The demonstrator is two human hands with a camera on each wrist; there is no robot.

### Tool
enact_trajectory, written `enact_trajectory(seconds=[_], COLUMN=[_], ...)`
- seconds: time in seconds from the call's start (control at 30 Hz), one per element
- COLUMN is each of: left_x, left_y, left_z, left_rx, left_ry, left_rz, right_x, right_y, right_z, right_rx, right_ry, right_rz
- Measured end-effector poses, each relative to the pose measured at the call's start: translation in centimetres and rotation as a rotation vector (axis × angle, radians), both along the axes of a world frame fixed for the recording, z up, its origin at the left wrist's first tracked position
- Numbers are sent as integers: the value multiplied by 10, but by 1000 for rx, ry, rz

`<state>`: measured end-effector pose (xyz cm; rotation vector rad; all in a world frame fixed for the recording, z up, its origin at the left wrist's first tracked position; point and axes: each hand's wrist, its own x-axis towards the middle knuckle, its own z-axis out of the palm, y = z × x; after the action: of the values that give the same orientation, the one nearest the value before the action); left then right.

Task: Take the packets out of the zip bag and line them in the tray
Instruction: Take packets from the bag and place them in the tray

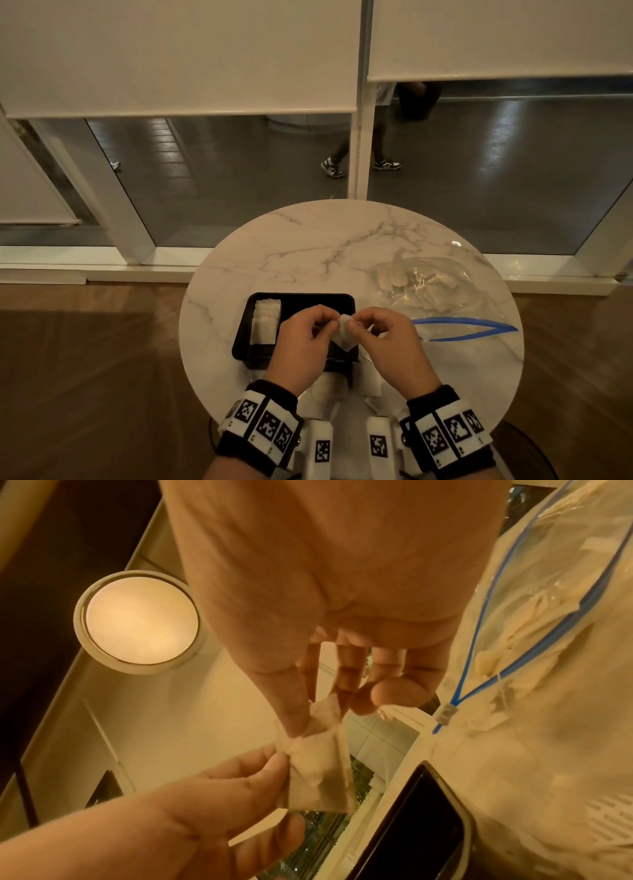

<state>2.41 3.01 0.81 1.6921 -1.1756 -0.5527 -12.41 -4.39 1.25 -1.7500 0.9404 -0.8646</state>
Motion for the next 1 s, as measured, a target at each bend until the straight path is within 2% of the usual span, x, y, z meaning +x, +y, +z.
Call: enact_trajectory(seconds=[0.17,0.3,0.4,0.5,0.63,0.77,0.87,1.0], left_x=[3,6,5,5,6,7,10,11], left_y=[3,3,5,7,9,10,11,10], left_z=[3,4,3,0,0,-2,-4,-6], left_rx=[-13,5,21,28,20,-20,-34,-40], left_ry=[48,57,40,-26,-88,40,109,219], left_rz=[129,134,103,3,-85,-42,20,70], right_x=[-5,-4,-2,2,10,13,12,14], right_y=[-11,-11,-8,0,8,10,7,4], right_z=[-7,-7,-5,0,3,3,-1,-8], right_rx=[1,62,3,-58,-67,-74,-32,67], right_ry=[-71,-122,-48,57,60,18,13,-21], right_rz=[-244,-133,-87,45,133,97,35,36])
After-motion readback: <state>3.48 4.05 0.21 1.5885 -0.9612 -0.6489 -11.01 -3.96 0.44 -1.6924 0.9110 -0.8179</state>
